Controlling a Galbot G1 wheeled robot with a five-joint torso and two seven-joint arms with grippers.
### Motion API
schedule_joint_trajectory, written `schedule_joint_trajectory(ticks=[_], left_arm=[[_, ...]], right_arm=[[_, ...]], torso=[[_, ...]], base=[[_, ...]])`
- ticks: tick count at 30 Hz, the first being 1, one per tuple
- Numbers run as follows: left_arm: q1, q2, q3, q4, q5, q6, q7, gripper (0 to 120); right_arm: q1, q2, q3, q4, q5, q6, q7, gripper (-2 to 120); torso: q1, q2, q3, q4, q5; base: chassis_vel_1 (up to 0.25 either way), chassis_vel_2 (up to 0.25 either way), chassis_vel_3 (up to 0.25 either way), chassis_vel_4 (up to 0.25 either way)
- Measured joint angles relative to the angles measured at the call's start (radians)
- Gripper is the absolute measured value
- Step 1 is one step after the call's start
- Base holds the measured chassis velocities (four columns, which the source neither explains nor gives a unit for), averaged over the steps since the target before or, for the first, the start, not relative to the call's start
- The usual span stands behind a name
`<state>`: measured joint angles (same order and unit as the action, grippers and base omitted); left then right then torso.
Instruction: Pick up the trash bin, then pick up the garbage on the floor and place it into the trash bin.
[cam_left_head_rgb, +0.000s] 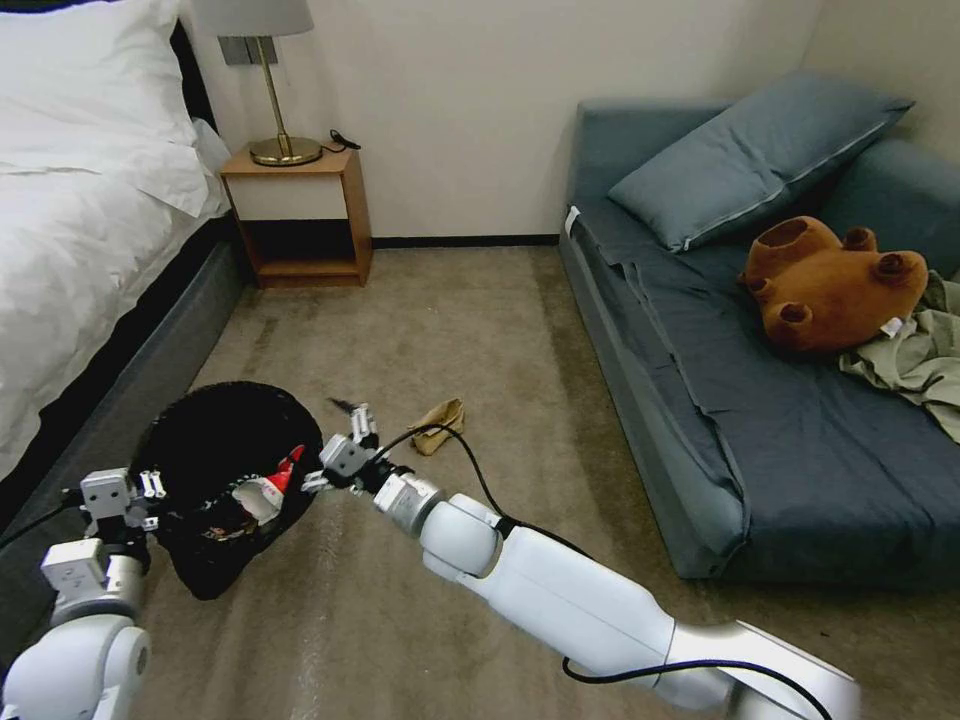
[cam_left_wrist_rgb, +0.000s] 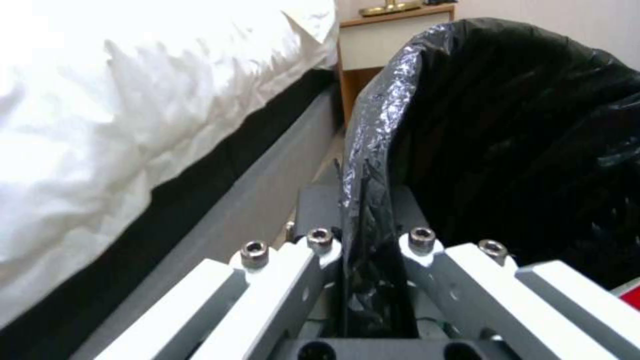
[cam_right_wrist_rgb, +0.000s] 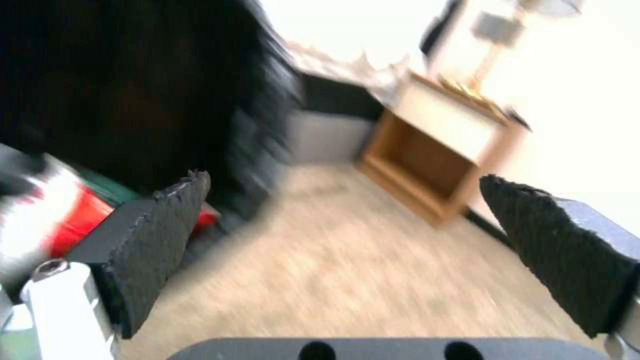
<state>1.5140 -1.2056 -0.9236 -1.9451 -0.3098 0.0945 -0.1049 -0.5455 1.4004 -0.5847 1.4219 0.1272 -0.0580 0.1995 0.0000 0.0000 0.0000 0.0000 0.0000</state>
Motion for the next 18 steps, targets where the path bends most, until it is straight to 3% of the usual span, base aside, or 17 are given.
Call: schedule_joint_trajectory(ticks=[1, 7, 11, 18], left_arm=[[0.006, 0.007, -0.017, -0.001, -0.009, -0.002, 0.002, 4], [0.016, 0.018, -0.042, -0.001, -0.021, -0.012, 0.006, 4], [0.021, 0.036, -0.063, 0.008, -0.032, -0.024, 0.008, 4], [0.021, 0.044, -0.069, 0.019, -0.035, -0.029, 0.012, 4]], right_arm=[[-0.006, -0.003, 0.016, -0.011, 0.029, -0.052, 0.049, 100], [-0.015, -0.014, 0.047, -0.032, 0.097, -0.133, 0.092, 100], [-0.035, -0.041, 0.101, -0.055, 0.174, -0.235, 0.109, 100], [-0.056, -0.049, 0.144, -0.121, 0.197, -0.26, 0.11, 100]], torso=[[0.0, 0.0, 0.0, 0.0001, 0.0], [0.0, 0.0, 0.0, 0.0001, 0.0], [0.0, 0.0, 0.0, 0.0, 0.0], [0.0, 0.0, 0.0, 0.0, 0.0]], base=[[0.0, 0.0, 0.0, 0.0], [0.0, 0.0, 0.0, 0.0], [0.0, 0.0, 0.0, 0.0], [0.0, 0.0, 0.0, 0.0]])
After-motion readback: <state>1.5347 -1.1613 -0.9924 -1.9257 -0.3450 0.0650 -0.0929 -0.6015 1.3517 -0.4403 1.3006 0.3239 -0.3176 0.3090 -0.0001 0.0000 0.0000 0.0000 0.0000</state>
